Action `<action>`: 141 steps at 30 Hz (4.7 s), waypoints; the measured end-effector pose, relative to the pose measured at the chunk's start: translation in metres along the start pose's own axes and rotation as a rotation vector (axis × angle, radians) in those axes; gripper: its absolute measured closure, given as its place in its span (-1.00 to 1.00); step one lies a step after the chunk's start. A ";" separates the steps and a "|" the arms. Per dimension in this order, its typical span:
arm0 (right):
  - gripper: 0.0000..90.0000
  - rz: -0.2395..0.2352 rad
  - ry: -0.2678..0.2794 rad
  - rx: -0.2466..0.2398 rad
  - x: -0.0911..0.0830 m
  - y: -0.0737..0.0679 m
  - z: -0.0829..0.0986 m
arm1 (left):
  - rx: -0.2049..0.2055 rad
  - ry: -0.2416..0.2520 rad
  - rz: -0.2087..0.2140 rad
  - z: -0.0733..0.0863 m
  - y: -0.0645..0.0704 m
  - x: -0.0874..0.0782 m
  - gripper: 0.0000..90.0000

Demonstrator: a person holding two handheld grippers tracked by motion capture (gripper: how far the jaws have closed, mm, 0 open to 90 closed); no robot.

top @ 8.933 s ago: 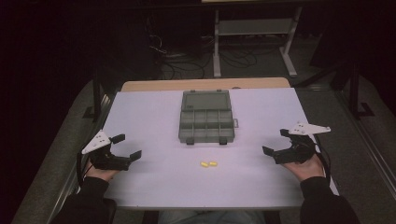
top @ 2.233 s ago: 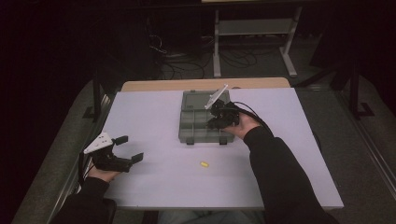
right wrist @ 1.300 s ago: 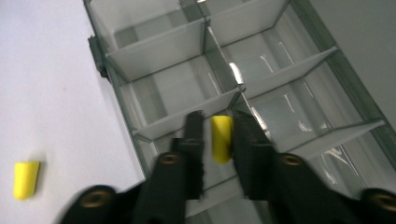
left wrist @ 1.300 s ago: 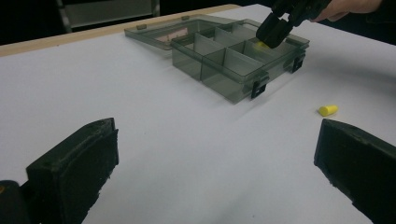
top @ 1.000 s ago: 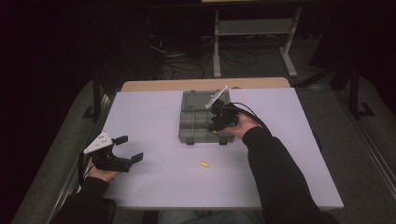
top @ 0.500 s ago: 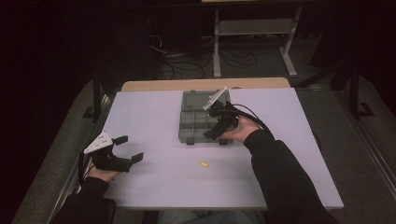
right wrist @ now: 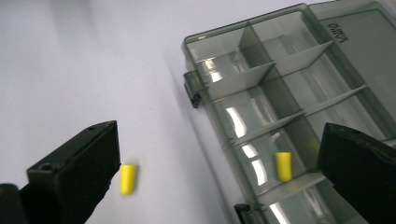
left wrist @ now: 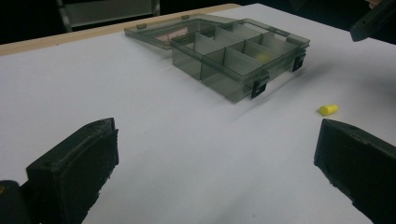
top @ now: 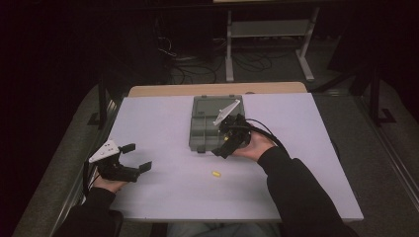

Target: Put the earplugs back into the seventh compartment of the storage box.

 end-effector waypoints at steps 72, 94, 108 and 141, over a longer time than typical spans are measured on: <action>0.72 -0.136 -0.121 -0.097 0.051 -0.061 0.051 | 0.004 -0.001 0.006 0.000 0.001 0.000 -1.00; 0.76 -0.135 -0.074 -0.092 0.030 -0.053 0.042 | 0.002 -0.002 0.003 0.000 0.001 0.000 -1.00; 0.76 -0.107 -0.041 -0.082 0.010 -0.040 0.034 | 0.002 -0.002 0.001 0.000 0.001 0.000 -1.00; 0.76 -0.027 -0.019 -0.033 -0.019 0.013 0.004 | 0.002 -0.002 0.002 0.000 0.001 0.000 -1.00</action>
Point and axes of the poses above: each handheld gripper's, and its own axes: x roughly forward along the jaws, z roughly out of its underside, y roughly to its right, the point moved 8 cm from there along x, roughly forward along the jaws, and after that the axes turned 2 degrees about -y, right-handed, at the moved point
